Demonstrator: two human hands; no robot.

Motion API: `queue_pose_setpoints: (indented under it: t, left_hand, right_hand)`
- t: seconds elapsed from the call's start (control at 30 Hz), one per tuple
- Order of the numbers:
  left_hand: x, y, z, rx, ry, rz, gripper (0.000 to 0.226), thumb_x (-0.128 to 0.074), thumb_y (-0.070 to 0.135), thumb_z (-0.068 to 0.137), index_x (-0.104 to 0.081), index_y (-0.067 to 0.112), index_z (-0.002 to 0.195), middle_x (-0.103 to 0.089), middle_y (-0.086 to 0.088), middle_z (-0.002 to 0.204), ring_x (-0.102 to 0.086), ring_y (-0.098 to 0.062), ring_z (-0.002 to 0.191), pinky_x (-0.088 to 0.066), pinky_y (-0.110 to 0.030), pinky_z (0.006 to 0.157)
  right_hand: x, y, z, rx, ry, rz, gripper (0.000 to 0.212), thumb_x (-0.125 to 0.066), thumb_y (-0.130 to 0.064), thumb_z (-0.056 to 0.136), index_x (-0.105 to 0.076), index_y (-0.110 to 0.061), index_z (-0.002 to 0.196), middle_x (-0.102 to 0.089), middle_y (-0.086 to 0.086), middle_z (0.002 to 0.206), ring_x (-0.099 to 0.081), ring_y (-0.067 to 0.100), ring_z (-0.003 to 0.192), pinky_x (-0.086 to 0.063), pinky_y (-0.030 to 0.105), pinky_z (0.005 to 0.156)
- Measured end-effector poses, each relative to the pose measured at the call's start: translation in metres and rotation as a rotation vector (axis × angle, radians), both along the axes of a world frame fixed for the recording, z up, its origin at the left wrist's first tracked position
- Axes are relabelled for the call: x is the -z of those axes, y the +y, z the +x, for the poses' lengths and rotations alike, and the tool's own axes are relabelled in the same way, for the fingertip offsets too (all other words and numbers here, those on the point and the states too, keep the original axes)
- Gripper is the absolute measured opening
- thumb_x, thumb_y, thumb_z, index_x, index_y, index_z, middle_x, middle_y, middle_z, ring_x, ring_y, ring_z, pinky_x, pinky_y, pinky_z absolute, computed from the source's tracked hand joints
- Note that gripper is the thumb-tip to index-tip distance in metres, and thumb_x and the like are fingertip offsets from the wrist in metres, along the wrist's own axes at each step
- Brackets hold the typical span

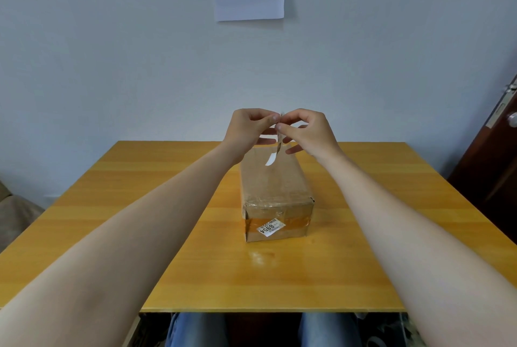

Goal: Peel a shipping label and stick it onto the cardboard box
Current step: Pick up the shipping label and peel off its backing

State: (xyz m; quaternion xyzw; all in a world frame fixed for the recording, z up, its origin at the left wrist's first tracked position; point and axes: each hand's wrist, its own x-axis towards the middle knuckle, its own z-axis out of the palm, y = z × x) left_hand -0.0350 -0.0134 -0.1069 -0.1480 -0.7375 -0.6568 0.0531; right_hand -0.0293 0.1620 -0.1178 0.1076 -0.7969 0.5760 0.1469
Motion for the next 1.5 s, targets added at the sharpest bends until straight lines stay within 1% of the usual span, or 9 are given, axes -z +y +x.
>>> queue_pose_setpoints:
  t: [0.23,0.37,0.47,0.63,0.83,1.07,1.27,1.4,1.5]
  left_hand:
    - [-0.001,0.003,0.0,-0.046,0.015,-0.045,0.016,-0.069,0.015,0.096,-0.079,0.003,0.098,-0.081,-0.007,0.093,-0.079,-0.017,0.087,-0.065,-0.042,0.08]
    - [0.0,0.002,-0.003,-0.043,0.01,-0.045,0.017,-0.07,0.017,0.097,-0.08,0.003,0.099,-0.081,-0.005,0.094,-0.078,-0.015,0.089,-0.065,-0.039,0.082]
    - [0.001,0.001,-0.006,-0.037,0.001,-0.042,0.019,-0.071,0.02,0.096,-0.08,0.004,0.101,-0.08,-0.005,0.099,-0.077,-0.014,0.094,-0.064,-0.039,0.085]
    - [0.002,0.001,-0.006,-0.03,-0.002,-0.058,0.014,-0.073,0.019,0.092,-0.081,0.008,0.098,-0.079,-0.001,0.102,-0.073,-0.016,0.102,-0.065,-0.034,0.081]
    - [0.004,0.001,-0.008,-0.03,-0.015,-0.07,0.016,-0.073,0.02,0.092,-0.081,0.007,0.098,-0.078,-0.001,0.103,-0.073,-0.017,0.103,-0.065,-0.038,0.083]
    - [0.004,-0.001,-0.008,-0.044,-0.023,-0.083,0.015,-0.071,0.018,0.091,-0.082,0.008,0.096,-0.079,0.0,0.101,-0.074,-0.019,0.101,-0.065,-0.037,0.081]
    - [0.004,-0.004,-0.008,-0.107,-0.058,-0.097,0.021,-0.069,0.022,0.092,-0.079,0.004,0.098,-0.076,-0.006,0.107,-0.073,-0.017,0.1,-0.065,-0.034,0.077]
    - [0.007,-0.005,-0.008,-0.129,-0.109,-0.073,0.02,-0.069,0.022,0.093,-0.078,0.005,0.099,-0.075,-0.003,0.105,-0.072,-0.014,0.095,-0.064,-0.035,0.077]
    - [0.007,-0.006,-0.01,-0.164,-0.133,-0.057,0.021,-0.069,0.022,0.094,-0.077,0.005,0.102,-0.074,-0.003,0.105,-0.072,-0.015,0.094,-0.064,-0.035,0.077]
  right_hand:
    - [0.001,-0.002,0.0,0.008,-0.018,0.015,0.016,-0.082,-0.026,0.089,-0.08,-0.016,0.101,-0.076,0.001,0.106,-0.077,0.028,0.086,-0.067,0.048,0.061]
    - [0.0,-0.003,0.002,0.009,-0.023,0.007,0.016,-0.081,-0.03,0.09,-0.079,-0.018,0.1,-0.076,0.0,0.106,-0.077,0.027,0.085,-0.067,0.048,0.061]
    - [-0.002,-0.002,0.003,0.007,-0.031,0.003,0.019,-0.078,-0.033,0.093,-0.078,-0.017,0.103,-0.075,0.0,0.106,-0.078,0.026,0.082,-0.067,0.048,0.062]
    - [-0.008,-0.003,0.007,-0.015,-0.08,-0.086,0.02,-0.073,-0.03,0.096,-0.079,-0.012,0.102,-0.078,0.004,0.102,-0.078,0.034,0.084,-0.067,0.052,0.064]
    - [-0.012,-0.003,0.009,-0.004,-0.124,-0.127,0.018,-0.069,-0.022,0.097,-0.081,-0.009,0.098,-0.081,0.006,0.094,-0.078,0.036,0.084,-0.067,0.047,0.062]
    - [-0.011,-0.003,0.009,-0.003,-0.148,-0.118,0.017,-0.067,-0.019,0.097,-0.08,-0.007,0.1,-0.081,0.01,0.091,-0.075,0.024,0.069,-0.067,0.047,0.064]
    - [-0.012,-0.004,0.009,0.032,-0.146,-0.123,0.015,-0.066,-0.019,0.099,-0.078,-0.01,0.096,-0.079,0.006,0.085,-0.073,0.021,0.064,-0.067,0.043,0.061]
    - [-0.011,0.0,0.008,0.053,-0.153,-0.161,0.015,-0.065,-0.02,0.099,-0.076,-0.011,0.095,-0.078,0.008,0.085,-0.073,0.023,0.065,-0.066,0.043,0.061]
    - [-0.012,0.002,0.006,0.069,-0.159,-0.186,0.016,-0.065,-0.021,0.099,-0.076,-0.01,0.097,-0.077,0.008,0.084,-0.071,0.021,0.062,-0.066,0.042,0.06]
